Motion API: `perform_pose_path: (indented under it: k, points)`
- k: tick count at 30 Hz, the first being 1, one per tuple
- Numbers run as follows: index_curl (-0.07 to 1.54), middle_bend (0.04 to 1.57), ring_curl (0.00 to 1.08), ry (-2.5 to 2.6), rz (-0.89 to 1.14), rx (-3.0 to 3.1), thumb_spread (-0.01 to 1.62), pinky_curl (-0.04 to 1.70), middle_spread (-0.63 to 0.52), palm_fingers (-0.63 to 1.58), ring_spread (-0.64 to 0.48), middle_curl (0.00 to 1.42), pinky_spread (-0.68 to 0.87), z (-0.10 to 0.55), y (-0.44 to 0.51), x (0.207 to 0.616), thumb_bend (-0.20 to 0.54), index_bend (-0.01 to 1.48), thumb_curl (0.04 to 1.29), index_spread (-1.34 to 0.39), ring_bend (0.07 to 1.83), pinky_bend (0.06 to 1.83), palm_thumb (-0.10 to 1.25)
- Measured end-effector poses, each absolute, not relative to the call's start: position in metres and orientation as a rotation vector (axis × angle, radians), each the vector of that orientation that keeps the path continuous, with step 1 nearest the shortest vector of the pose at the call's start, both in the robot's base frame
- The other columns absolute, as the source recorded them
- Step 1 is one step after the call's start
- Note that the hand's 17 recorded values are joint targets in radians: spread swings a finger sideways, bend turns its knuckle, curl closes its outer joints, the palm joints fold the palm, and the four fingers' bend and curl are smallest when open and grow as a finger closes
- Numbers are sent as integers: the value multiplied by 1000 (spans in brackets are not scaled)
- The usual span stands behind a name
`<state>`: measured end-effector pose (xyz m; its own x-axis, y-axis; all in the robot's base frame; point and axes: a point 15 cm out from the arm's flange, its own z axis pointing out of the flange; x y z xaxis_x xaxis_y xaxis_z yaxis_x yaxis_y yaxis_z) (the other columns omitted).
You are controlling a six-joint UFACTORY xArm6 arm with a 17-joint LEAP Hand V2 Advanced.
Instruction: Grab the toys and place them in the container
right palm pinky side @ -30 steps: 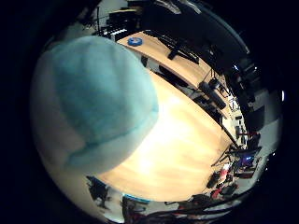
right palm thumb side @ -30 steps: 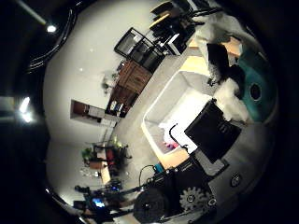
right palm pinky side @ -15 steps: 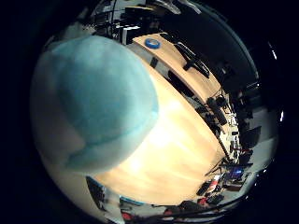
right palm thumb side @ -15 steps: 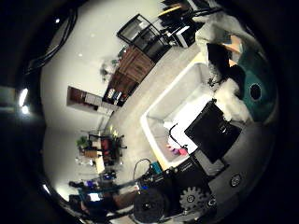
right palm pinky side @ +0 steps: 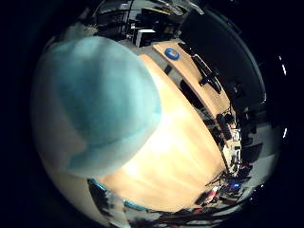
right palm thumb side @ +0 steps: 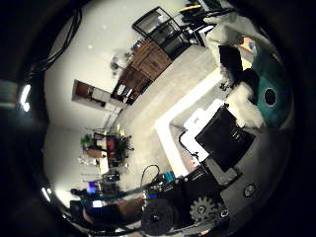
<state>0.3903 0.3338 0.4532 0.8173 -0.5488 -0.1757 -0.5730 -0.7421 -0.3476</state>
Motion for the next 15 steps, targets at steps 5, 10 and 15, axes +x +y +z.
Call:
perform_pose_path:
  k: [5,10,15]
  points:
    - [1124,1047,968,832,91,-2618,1065,708,-379,890,-338,1186,-224,452,338,386,-5,1030,1065,-396,1313,1565,1093]
    - [1125,1044,972,821,91,-2620,1061,711,-379,894,-340,1187,-224,454,342,383,-5,1026,1067,-396,1307,1562,1094]
    - [1126,1038,976,806,95,-2624,1058,714,-380,900,-342,1187,-222,454,347,379,-5,1020,1068,-397,1300,1560,1094]
